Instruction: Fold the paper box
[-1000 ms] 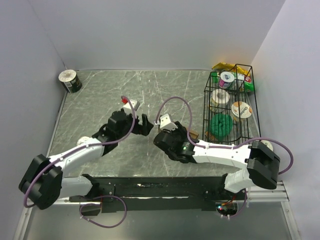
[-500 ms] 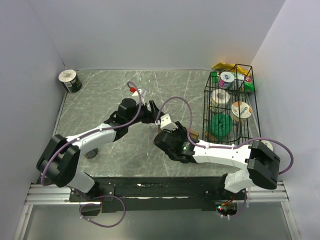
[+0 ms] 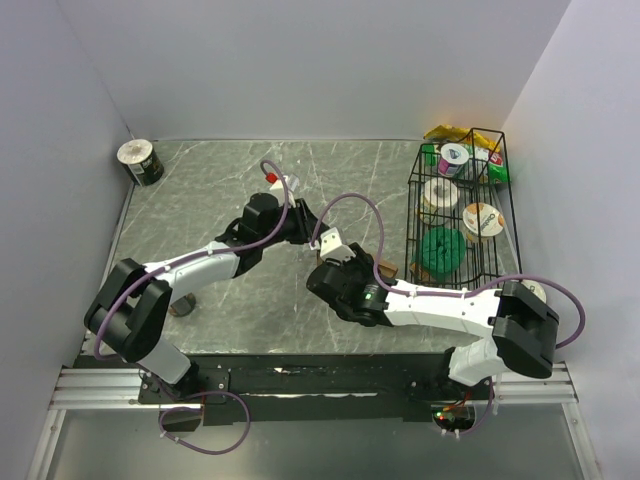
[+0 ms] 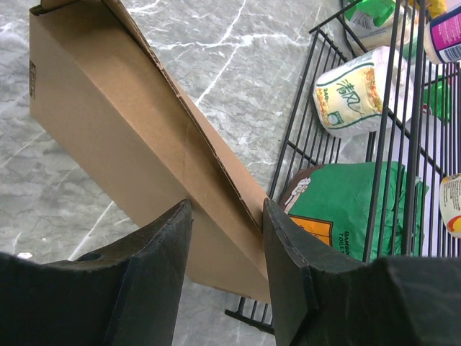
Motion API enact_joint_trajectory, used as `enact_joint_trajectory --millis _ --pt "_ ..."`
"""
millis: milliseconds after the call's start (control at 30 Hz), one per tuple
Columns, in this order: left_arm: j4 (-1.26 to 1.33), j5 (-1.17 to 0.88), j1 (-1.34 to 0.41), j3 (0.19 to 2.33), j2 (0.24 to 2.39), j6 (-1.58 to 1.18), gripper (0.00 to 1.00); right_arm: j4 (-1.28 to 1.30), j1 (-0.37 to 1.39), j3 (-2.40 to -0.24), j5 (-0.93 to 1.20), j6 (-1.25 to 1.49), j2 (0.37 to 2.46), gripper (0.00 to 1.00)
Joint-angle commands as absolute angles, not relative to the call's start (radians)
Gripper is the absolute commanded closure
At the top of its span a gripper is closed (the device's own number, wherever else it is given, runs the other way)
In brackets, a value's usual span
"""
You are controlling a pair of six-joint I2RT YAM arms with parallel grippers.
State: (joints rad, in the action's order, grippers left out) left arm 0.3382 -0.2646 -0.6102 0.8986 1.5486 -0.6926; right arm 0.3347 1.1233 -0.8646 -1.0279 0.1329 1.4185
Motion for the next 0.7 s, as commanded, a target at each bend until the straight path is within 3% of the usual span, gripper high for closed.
enact_joint_trajectory --millis 0,267,667 --pt "0.353 -0.262 -0.611 0.942 1.552 -0.683 0.69 0.425 1.115 -0.851 -0.939 0.186 1.462 0.49" --pt "0.345 -0.275 -0.615 0.920 1.555 -0.681 0.80 0.434 1.117 -0.859 -0.946 0.192 1.476 0.49" --pt "0.325 -0.272 -0.630 0.916 1.566 -0.681 0.73 0.439 1.117 -0.861 -0.951 0.196 1.479 0.49"
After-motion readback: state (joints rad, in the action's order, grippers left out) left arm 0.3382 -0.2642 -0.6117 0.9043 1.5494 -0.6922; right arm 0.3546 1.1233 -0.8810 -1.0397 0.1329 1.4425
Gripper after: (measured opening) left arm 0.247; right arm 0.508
